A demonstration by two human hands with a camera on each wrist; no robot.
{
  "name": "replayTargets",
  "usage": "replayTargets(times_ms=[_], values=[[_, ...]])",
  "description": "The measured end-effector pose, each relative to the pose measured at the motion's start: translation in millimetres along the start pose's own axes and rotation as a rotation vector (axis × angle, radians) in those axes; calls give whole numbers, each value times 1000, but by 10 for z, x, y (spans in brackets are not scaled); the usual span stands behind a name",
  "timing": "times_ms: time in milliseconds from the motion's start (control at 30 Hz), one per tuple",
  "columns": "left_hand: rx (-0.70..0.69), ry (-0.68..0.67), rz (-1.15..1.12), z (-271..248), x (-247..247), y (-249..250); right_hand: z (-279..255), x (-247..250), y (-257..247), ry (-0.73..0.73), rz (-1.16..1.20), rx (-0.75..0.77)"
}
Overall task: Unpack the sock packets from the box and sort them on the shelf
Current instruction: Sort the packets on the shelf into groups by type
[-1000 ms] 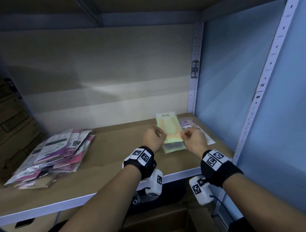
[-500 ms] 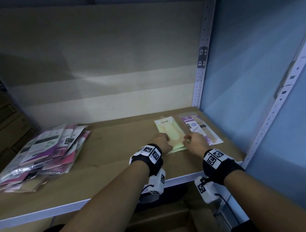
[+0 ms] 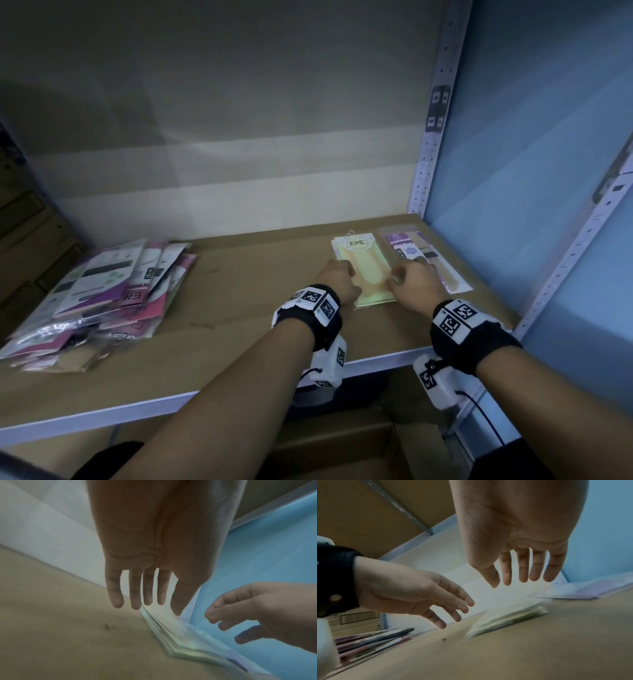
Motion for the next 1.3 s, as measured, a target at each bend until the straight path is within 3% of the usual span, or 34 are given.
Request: replayTargets(times_ms=[300,600,800,933,1133,1300], values=[[129,144,30,-505,1006,-561,-309,216,-1061,52,-28,220],[297,445,68,-1592,2372,-1744,-647,-166,-2649,-112,72,387],[421,582,44,-2277,2887,-2561,-881,-476,-3493,-182,153,512],[456,582,18,-2426,2987,-2988,-1027,-719,-3906,-195,116,628],[375,350,50,-2338,2810,-3232,-1135,-965,-4260,-235,7,791],[373,288,0,-2303,2685,-3341,-1176,-1060,-4310,-264,-36,849]])
Point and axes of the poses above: each hand's wrist, its own z-axis towards the middle knuckle, its own x-axis out of the back of the hand, y = z × x, the point moved 5 cm from there along z, towards the middle knuckle, and after that the axes turned 9 degrees about -z, right-handed, at the moved point
